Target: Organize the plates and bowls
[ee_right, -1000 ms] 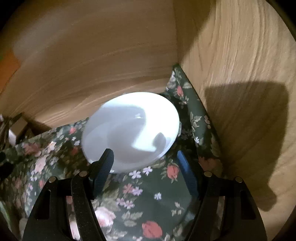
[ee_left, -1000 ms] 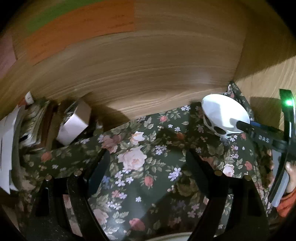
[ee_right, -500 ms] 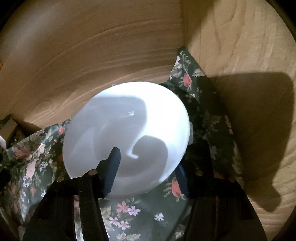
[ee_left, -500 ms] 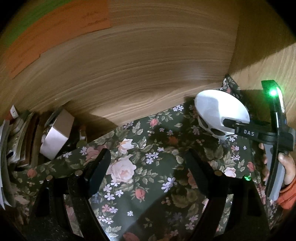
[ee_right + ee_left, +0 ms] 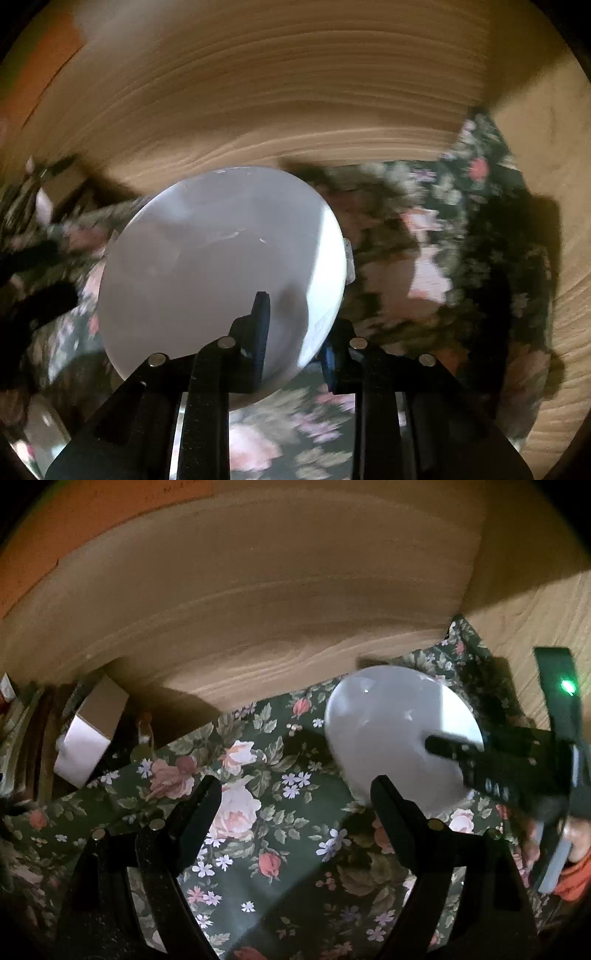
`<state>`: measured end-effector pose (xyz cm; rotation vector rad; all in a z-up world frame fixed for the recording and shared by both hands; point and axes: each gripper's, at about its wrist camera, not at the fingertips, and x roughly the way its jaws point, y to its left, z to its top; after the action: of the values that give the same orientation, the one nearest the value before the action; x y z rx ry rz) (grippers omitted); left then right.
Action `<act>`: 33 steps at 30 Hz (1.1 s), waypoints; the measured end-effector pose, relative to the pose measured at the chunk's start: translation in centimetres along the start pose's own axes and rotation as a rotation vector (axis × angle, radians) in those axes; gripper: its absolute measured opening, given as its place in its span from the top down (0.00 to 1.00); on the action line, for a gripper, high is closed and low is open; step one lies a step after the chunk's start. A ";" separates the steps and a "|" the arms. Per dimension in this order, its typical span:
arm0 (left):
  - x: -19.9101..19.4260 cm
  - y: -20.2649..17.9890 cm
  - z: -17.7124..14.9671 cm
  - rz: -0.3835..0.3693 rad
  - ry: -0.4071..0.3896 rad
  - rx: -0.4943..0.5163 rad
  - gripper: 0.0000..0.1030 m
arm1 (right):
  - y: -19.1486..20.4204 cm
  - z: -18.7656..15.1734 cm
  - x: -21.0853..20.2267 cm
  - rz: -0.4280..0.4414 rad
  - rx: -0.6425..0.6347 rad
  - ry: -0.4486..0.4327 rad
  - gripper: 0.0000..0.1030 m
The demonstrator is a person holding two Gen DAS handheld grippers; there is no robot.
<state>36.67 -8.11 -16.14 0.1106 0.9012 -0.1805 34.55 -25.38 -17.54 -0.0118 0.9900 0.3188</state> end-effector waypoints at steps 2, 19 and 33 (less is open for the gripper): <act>0.5 0.2 -0.1 -0.001 0.023 -0.007 0.18 | 0.7 -0.3 -0.1 0.019 -0.030 0.009 0.79; 4.1 0.1 -1.5 -0.078 0.197 -0.070 0.53 | 1.3 -0.9 -0.2 0.115 0.075 0.049 0.76; 4.1 -1.2 -1.5 -0.116 0.192 -0.051 0.72 | 1.5 -0.8 0.4 0.118 0.101 0.014 0.76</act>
<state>37.78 -9.50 -20.27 0.0283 1.1036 -0.2580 33.73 -23.98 -18.08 0.1366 1.0214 0.3770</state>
